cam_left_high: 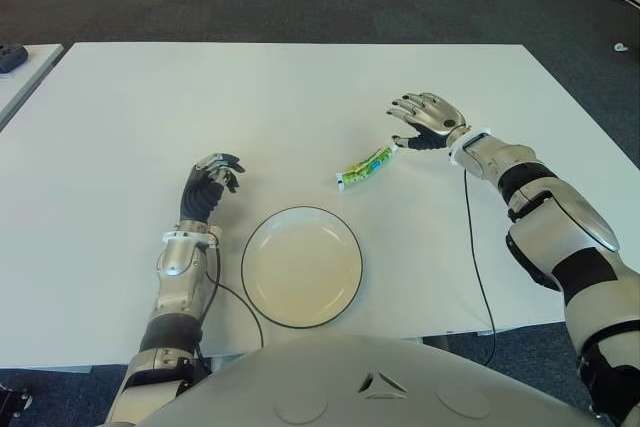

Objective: Put the toothpaste on the table into the plate.

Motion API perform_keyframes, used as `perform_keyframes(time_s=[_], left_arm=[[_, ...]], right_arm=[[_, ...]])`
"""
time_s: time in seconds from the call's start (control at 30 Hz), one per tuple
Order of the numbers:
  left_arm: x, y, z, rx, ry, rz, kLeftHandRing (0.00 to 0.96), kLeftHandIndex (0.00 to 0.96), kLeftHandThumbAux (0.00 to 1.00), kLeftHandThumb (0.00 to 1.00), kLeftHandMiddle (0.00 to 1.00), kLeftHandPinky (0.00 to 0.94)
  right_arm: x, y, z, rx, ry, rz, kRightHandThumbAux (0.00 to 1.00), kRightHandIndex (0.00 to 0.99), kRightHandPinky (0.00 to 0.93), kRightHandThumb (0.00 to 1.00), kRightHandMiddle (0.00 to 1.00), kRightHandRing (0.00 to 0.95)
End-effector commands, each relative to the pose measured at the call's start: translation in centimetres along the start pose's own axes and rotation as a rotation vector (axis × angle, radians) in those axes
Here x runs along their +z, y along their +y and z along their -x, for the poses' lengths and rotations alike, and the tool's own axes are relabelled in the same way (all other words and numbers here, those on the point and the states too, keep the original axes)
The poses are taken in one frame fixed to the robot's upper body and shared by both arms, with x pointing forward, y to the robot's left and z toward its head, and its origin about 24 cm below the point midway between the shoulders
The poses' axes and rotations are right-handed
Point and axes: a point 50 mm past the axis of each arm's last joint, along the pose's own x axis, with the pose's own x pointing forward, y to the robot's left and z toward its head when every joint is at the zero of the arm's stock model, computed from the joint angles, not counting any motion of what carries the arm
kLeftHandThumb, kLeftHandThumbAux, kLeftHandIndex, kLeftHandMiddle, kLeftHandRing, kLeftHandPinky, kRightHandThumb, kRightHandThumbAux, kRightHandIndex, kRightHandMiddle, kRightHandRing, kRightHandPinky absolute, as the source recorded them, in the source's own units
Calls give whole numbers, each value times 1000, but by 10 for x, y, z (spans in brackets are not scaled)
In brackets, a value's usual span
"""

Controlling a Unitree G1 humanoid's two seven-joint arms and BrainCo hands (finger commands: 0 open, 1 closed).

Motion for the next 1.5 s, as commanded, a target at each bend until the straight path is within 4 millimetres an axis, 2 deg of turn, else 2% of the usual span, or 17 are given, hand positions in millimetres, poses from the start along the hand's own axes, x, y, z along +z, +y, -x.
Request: perform_keyframes(time_s=[0.03,0.4,0.67,1.0,1.5], left_arm=[[0,1,-2,8,-2,-24,666,419,675,836,510,667],[3,1,0,16,-8,-10,673,424,673,837,510,668],[4,1,2,34,-1,3,659,426,673,837,503,643],[3,3,6,57,3,5,654,425,674,836,498,647],[0,8,11,55,18,-8,647,426,674,836,495,635]], right_arm=[[3,-24,-13,-72,-31,-41,115,0,0,506,0,0],[14,-46,-28,-113,-75,-70,118,0,0,519,0,0],[30,-47,-35,-117,-131,-73,120,0,0,526,0,0],[51,-32,-39,-54,-191,-44,127,0,0,543,0,0],[51,-12,-31,20,-208,19,141,0,0,549,0,0]])
